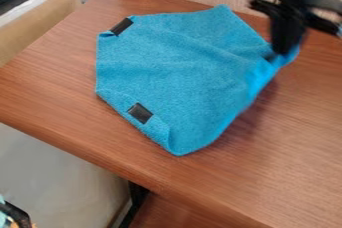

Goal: Fold the cloth from rigth to left

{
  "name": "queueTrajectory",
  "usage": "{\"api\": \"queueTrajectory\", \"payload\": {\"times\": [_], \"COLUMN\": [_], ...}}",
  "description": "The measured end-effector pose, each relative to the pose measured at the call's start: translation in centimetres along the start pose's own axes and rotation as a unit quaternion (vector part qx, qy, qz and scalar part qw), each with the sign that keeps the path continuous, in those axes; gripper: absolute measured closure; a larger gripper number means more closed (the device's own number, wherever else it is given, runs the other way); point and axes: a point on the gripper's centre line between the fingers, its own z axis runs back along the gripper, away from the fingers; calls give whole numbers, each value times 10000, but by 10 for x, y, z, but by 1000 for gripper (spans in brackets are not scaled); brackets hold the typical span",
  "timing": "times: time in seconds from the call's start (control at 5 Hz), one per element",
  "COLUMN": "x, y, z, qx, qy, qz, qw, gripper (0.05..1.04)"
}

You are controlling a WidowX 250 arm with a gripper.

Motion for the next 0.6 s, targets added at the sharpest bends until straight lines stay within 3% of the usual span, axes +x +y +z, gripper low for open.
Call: {"api": "queueTrajectory", "payload": {"times": [0.2,0.4,0.6], "x": [4,-1,-7], "y": [38,92,122], "z": [14,19,15], "qx": [-36,-47,-7], "qy": [-125,-201,-227], "qz": [481,1194,1517], "qw": [9988,9926,9882], "gripper": [1009,1009,1009]}}
